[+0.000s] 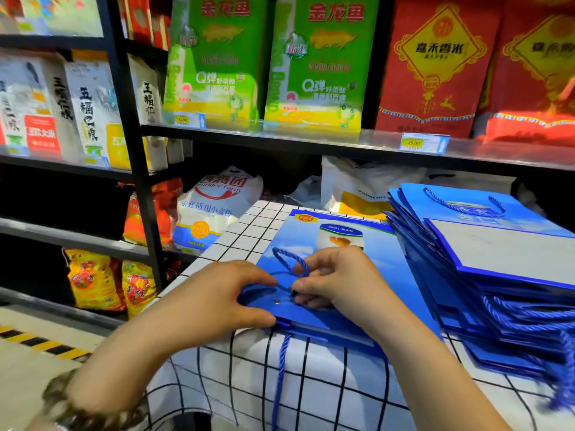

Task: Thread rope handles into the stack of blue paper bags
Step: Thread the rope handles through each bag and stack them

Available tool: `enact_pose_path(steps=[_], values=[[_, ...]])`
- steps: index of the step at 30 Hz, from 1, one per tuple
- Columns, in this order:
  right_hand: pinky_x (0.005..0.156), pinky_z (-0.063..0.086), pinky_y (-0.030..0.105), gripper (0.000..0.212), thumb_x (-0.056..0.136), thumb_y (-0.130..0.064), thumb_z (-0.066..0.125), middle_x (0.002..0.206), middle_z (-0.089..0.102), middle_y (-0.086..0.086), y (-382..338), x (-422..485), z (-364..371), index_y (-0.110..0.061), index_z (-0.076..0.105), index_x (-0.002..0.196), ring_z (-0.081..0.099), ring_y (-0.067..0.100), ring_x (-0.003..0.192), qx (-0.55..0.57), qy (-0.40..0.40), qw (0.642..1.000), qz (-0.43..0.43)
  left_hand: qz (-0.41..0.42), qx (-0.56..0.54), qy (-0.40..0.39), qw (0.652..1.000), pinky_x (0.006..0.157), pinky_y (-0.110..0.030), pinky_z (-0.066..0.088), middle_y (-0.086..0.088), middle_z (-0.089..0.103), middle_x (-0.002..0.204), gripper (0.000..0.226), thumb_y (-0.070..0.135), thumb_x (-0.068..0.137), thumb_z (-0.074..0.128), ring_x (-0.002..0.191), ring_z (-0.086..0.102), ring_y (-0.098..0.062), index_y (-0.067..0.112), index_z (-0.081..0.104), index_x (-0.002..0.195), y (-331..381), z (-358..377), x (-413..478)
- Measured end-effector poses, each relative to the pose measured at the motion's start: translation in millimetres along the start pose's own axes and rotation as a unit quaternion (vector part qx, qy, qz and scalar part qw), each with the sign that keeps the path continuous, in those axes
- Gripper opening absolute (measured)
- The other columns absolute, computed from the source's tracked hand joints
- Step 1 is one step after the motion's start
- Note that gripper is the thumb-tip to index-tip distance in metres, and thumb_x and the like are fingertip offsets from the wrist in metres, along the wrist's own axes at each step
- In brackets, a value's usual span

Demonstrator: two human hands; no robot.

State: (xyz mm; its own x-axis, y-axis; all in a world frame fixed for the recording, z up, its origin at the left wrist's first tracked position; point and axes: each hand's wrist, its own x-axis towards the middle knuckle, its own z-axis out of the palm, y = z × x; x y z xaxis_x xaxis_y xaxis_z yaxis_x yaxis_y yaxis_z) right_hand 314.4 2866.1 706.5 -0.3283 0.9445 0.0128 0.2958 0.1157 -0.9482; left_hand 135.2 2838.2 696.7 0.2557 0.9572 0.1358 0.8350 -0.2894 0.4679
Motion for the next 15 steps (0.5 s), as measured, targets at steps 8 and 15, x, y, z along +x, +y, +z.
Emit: enact_pose_path(steps=[8, 15], values=[[0.052, 0.050, 0.020, 0.023, 0.078, -0.002, 0.067, 0.053, 0.061, 0.003, 2, 10, 9, -0.018, 0.063, 0.062, 0.059, 0.014, 0.052, -0.062, 0.021, 0.997, -0.043, -0.005, 0.031, 0.010, 0.999, 0.089, -0.021, 0.045, 0.018, 0.064, 0.110, 0.046, 0.049, 0.068, 0.074, 0.098, 0.056, 0.001, 0.034, 0.065, 0.110, -6, -6, 4], [0.051, 0.045, 0.017, 0.020, 0.075, -0.010, 0.073, 0.055, 0.062, 0.000, 0, 13, 13, -0.021, 0.063, 0.061, 0.059, 0.009, 0.053, -0.094, 0.024, 0.994, -0.048, 0.010, 0.006, 0.057, 0.998, 0.088, -0.019, 0.046, 0.020, 0.066, 0.101, 0.043, 0.049, 0.065, 0.074, 0.093, 0.057, 0.005, 0.035, 0.067, 0.105, -6, -4, 4]])
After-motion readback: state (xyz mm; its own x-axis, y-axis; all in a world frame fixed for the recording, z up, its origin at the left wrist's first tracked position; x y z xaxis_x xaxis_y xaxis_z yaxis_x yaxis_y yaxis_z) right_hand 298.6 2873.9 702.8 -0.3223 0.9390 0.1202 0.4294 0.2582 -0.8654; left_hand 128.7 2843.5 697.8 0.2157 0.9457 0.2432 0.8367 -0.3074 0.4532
